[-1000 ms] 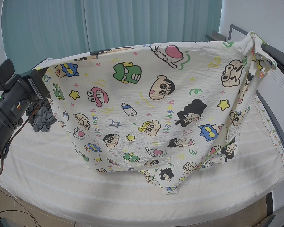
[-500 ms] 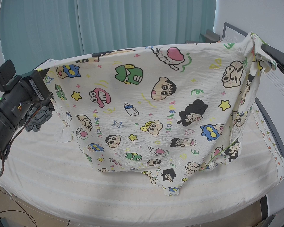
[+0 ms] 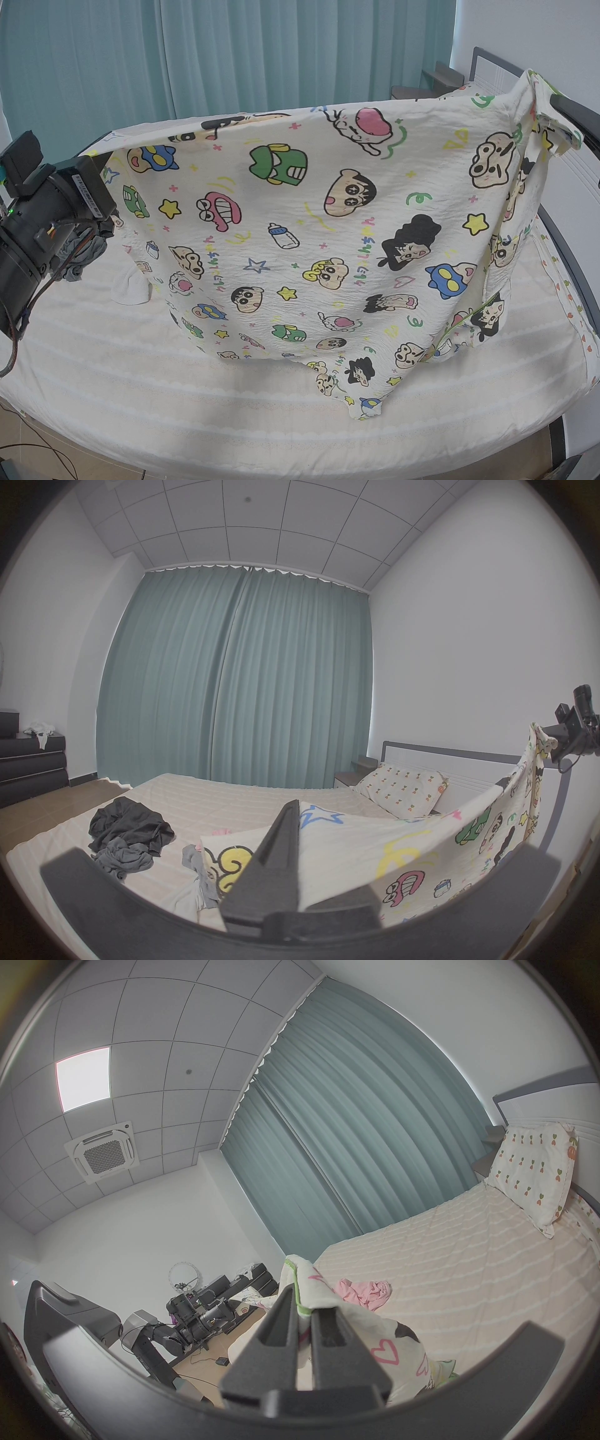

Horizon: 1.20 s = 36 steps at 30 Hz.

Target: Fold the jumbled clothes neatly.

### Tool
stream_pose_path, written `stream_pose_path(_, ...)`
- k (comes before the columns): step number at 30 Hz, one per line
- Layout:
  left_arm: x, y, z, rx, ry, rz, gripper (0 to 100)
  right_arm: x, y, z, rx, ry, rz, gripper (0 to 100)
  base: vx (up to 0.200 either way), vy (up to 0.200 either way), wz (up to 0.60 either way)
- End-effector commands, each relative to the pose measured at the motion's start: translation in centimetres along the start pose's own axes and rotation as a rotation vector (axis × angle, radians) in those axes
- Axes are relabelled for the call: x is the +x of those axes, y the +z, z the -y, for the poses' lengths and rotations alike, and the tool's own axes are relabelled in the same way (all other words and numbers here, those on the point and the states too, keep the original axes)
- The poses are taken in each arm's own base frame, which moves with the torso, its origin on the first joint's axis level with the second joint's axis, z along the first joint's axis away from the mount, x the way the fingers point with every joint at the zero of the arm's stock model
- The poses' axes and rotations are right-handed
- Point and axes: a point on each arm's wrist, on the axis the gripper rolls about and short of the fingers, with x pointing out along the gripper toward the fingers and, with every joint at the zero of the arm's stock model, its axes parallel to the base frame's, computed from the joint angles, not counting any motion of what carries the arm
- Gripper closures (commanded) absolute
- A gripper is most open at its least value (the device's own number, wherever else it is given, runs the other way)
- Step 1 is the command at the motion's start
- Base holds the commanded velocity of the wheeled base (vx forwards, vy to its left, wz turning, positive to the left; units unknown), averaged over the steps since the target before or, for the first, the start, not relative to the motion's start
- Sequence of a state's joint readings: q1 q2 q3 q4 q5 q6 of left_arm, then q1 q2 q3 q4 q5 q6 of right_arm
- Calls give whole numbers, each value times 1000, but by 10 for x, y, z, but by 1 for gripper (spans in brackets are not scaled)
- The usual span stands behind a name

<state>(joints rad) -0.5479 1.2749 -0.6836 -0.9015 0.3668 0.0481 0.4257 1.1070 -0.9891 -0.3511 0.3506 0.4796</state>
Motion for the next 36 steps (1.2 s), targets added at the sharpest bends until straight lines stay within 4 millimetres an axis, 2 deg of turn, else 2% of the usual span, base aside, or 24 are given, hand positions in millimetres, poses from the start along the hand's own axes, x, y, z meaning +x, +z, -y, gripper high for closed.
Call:
stream_pose_path(1,12,-5,4,-6,5,-14,100,11,1,8,3,-27,-6,100,0,0,0)
stream_pose_path(9,7,-9,7,-48,-17,-42,100,13,1,12,2,-44,-7,100,0,0,0)
stream_pose_path(18,9,-12,8,-41,-25,-60,100,13,2,12,3,-43,-4,100,200,0,0)
stream_pose_path(22,13,-13,9,-41,-30,-64,100,18,6,13,-1,-33,1,100,0,0,0)
stream_pose_path(27,36,-16,7,-17,14,-104,100,34,8,21,0,-43,-5,100,0,0,0)
stream_pose_path(32,81,-6,-8,3,117,-92,100,56,23,40,-16,-94,26,100,0,0,0)
stream_pose_path(36,109,6,-12,9,151,-84,100,72,36,51,-30,-104,67,100,0,0,0)
